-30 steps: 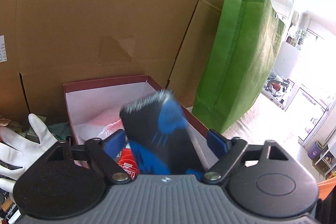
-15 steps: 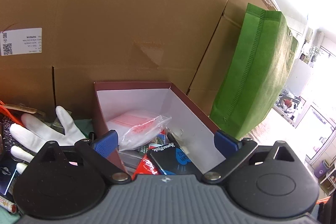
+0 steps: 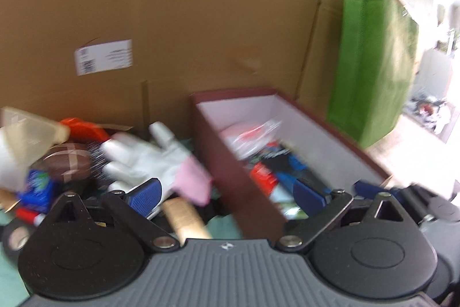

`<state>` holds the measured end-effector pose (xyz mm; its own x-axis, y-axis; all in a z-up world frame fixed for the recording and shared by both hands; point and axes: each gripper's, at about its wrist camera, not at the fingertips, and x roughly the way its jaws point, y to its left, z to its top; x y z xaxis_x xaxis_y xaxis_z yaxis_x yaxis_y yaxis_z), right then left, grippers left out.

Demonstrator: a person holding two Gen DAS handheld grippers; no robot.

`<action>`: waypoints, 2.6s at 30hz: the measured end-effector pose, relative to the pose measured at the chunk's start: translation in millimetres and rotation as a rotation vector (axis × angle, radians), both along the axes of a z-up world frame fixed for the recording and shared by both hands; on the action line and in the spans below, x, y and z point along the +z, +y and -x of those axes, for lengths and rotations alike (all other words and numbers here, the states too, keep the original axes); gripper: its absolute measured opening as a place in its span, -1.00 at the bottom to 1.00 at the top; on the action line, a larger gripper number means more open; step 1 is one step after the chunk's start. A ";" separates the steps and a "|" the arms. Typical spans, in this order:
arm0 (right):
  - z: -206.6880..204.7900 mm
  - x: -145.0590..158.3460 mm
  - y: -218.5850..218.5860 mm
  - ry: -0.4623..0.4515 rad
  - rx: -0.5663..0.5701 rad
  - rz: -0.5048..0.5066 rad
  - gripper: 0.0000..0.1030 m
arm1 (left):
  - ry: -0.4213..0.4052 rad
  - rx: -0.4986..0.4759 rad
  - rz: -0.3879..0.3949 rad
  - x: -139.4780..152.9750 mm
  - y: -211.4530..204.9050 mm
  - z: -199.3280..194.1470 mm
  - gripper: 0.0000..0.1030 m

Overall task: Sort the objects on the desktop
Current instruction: 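Move the left tool back over the red tape roll, then grasp the red tape roll with the left tool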

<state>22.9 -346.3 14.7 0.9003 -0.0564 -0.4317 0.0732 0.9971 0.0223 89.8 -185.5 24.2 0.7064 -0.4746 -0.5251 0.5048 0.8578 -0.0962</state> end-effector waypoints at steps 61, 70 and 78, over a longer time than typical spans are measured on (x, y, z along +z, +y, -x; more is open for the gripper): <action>-80.9 -78.7 231.0 0.167 0.562 0.077 -0.17 | 0.289 0.187 0.061 -86.0 200.5 -50.8 -0.69; -33.0 -66.5 223.7 0.209 0.622 0.074 -0.19 | 0.325 0.118 0.045 -84.0 206.6 -2.8 -0.74; -1.7 -57.1 200.7 0.172 0.548 -0.033 -0.07 | 0.242 0.194 0.085 -76.5 221.9 17.8 0.26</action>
<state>24.6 -145.6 -42.4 0.7111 0.4142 -0.5682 -0.4484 0.8896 0.0873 71.9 36.3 -52.3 0.6477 -0.3928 -0.6528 0.2866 0.9195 -0.2689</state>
